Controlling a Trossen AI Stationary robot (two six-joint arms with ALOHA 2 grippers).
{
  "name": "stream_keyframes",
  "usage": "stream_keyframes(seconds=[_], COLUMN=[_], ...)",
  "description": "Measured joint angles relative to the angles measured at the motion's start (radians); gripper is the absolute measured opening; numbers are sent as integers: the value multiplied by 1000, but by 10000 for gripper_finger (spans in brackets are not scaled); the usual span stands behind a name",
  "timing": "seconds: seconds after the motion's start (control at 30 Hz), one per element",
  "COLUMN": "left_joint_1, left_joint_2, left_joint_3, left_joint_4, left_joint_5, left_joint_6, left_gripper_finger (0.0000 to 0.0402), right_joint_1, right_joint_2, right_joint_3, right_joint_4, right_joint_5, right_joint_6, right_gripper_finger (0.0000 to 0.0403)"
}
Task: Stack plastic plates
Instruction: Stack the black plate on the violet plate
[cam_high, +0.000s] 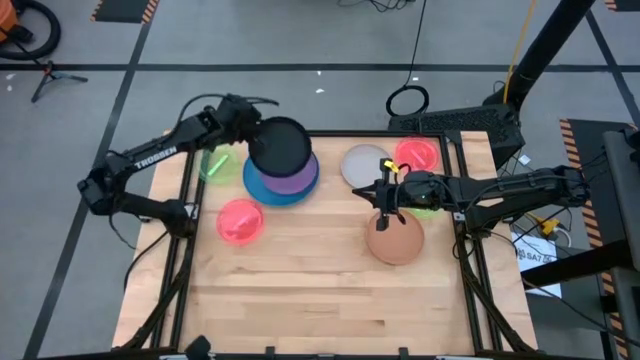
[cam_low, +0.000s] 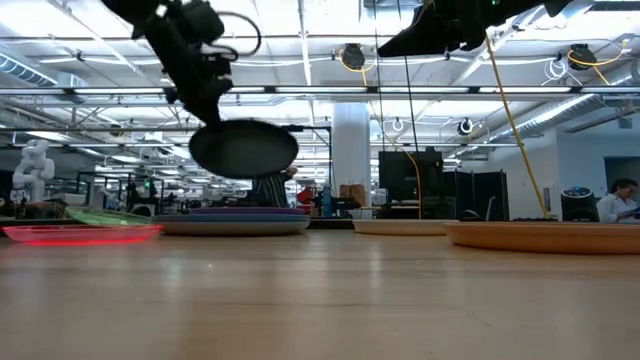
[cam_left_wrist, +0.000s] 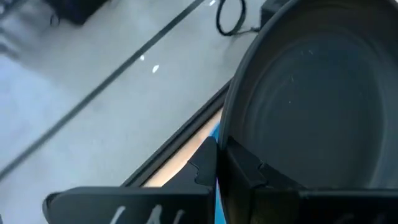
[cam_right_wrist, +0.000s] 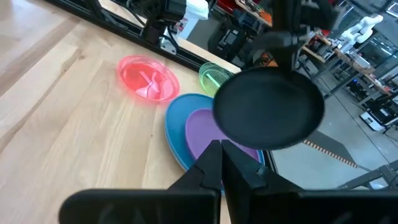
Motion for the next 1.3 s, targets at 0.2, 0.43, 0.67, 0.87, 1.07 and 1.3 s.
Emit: stream_keyframes(seconds=[0.2, 0.43, 0.67, 0.87, 1.07, 1.3], left_joint_1=[45, 38, 33, 33, 33, 33], left_joint_2=[92, 162, 166, 166, 166, 166], left_joint_3=[0, 0, -1, -1, -1, -1], left_joint_4=[-3, -4, -5, -6, -12, -17], left_joint_5=[61, 65, 64, 64, 64, 91], left_joint_6=[-69, -97, -112, -114, -113, -116], left_gripper_finger=[13, 26, 30, 32, 33, 73], right_joint_1=[0, 0, -1, 0, 0, 0], right_joint_2=[0, 0, 0, 0, 0, 0], right_joint_3=[0, 0, 0, 0, 0, 0], right_joint_4=[0, -19, -48, -59, -59, -59], right_joint_5=[0, 0, 83, 92, 92, 100], right_joint_6=[-7, -7, 8, 10, 11, 15], right_gripper_finger=[0, 0, 0, 0, 0, 0])
